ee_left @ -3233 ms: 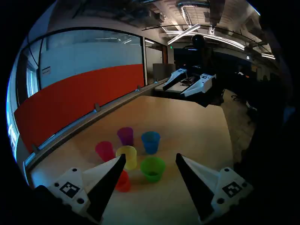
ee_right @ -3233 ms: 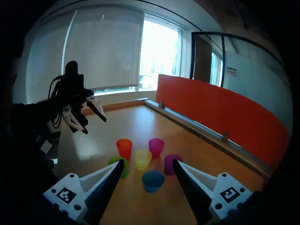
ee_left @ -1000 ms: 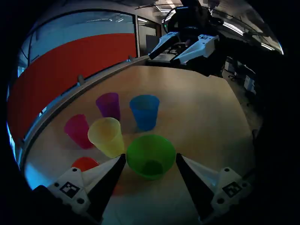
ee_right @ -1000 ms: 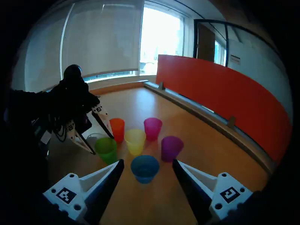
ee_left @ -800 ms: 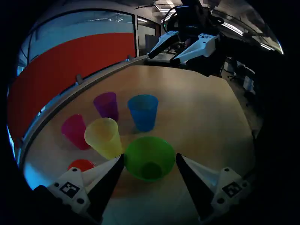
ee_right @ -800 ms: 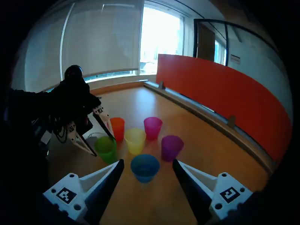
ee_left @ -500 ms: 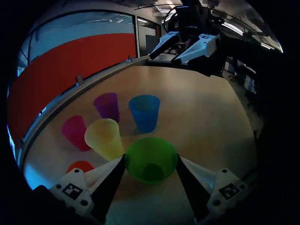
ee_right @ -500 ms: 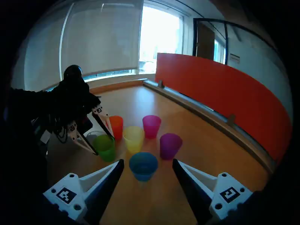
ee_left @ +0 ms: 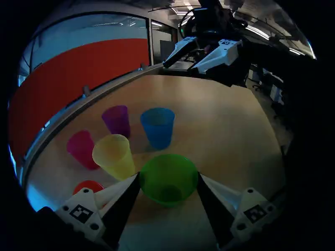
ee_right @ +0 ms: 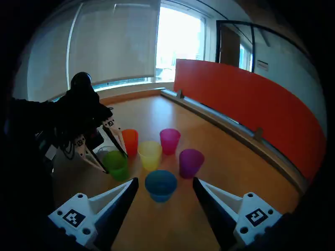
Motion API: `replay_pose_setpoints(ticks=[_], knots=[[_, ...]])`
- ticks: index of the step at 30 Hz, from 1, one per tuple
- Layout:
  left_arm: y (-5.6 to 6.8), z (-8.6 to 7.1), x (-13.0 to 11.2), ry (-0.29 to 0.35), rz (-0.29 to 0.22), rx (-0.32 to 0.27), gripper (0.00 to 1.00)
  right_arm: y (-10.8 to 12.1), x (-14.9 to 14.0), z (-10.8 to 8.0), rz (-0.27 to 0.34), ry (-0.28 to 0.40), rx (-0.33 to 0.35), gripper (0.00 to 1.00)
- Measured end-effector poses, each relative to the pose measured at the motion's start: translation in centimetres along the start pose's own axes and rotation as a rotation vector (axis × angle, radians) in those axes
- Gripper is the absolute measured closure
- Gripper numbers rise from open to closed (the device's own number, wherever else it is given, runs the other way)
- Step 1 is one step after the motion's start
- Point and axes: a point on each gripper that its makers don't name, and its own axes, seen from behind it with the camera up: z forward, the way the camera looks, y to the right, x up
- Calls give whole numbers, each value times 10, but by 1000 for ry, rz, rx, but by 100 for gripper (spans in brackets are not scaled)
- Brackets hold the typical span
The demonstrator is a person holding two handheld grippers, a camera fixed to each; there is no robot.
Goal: Pour water
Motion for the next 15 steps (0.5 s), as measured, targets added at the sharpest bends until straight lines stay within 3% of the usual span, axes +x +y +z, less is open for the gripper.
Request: replay_pose_setpoints(ticks=[15], knots=[[-6, -40, 37, 101, -13, 55, 10, -3, 2, 3, 2, 7, -1, 0]])
